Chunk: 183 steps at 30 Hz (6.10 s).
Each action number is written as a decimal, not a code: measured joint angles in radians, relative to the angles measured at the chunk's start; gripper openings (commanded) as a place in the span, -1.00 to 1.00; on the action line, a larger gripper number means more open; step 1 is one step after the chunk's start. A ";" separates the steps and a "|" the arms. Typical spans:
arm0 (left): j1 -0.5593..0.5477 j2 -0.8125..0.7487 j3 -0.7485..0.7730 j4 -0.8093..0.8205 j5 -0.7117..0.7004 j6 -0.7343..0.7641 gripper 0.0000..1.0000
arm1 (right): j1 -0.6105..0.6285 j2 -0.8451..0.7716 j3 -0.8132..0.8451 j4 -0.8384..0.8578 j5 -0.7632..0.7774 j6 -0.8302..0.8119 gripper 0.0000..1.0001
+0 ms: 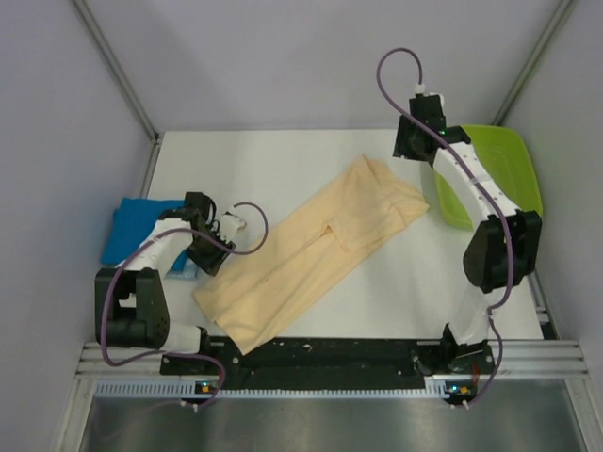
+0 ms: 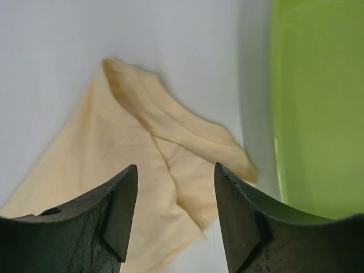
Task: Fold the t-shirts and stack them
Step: Rotate the tshirt 90 degrees, then grab the bottom of the folded rectangular tshirt with both arms, then fold the folded rectangular tshirt in 1/3 of the way
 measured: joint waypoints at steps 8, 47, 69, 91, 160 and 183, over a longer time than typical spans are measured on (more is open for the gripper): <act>0.000 0.072 0.013 0.020 -0.020 -0.026 -0.21 | -0.074 -0.074 -0.267 0.006 0.151 0.063 -0.01; -0.476 0.167 0.007 0.027 0.165 -0.006 -0.13 | -0.168 0.850 0.757 0.169 -0.488 0.314 -1.00; -0.424 -0.133 0.123 -0.021 0.305 0.040 -0.08 | -0.100 0.362 0.336 0.405 -0.530 0.008 0.97; -0.431 -0.378 -0.344 -0.041 0.402 0.775 0.02 | 0.831 -0.782 -1.093 0.314 -0.814 -0.868 0.22; -0.385 0.756 0.885 0.227 0.093 0.161 -1.00 | 0.087 -0.061 -0.546 0.437 -0.594 -0.592 -1.00; -0.364 0.871 1.102 0.360 -0.157 -0.031 -0.20 | -0.067 0.152 -0.219 0.272 -0.572 -0.337 -0.15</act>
